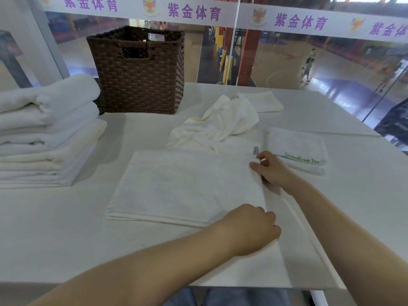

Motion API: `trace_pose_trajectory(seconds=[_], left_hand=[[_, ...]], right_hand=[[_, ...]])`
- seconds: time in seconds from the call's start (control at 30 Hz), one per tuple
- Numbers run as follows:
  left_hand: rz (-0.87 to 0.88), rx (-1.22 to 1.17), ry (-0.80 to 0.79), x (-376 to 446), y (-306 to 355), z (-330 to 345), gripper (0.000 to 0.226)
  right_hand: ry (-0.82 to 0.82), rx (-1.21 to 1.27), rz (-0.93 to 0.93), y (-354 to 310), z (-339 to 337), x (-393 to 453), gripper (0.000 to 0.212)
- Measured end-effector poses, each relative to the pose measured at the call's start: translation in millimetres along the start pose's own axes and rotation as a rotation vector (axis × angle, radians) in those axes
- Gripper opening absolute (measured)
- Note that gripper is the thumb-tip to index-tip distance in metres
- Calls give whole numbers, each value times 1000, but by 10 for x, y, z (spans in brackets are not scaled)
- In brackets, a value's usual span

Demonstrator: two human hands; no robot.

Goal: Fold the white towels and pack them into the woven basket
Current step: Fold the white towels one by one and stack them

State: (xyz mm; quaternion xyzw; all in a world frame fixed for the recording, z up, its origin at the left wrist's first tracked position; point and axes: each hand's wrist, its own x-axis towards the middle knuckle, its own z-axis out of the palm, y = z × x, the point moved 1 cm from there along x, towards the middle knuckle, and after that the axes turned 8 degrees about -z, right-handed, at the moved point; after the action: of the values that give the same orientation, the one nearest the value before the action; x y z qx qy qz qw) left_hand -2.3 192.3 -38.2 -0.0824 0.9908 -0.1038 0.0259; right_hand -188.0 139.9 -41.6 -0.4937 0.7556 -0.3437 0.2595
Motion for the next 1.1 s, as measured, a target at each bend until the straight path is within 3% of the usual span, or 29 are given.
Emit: trace_pose_trajectory(seconds=[0.13,0.3,0.43,0.6,0.73,0.87,1.1], left_hand=[[-51,-104,30,-29,-1,9,26],[-227,-560,258,-216,-295,-141,24],[-417,-978,453,-582,-615,-307,28],[-589,-1223,773,-1107,-944,-397,39],[-776,-1340,900,-1546,-1148,-318,30],[-974,-1313,846,-1941,-1266,-96,26],[-1202,-1134,561,-2318,-1254,421,11]], right_hand=[[59,44,11,35,67,-88,23],[89,38,-2,-297,-155,-40,29],[123,6,-127,-910,-300,72,21],[73,-105,-335,-1833,-96,313,9],[-49,-326,-398,-2405,315,465,32],[-172,-493,-368,-2766,813,572,48],[-491,-539,-285,-2874,1563,579,29]])
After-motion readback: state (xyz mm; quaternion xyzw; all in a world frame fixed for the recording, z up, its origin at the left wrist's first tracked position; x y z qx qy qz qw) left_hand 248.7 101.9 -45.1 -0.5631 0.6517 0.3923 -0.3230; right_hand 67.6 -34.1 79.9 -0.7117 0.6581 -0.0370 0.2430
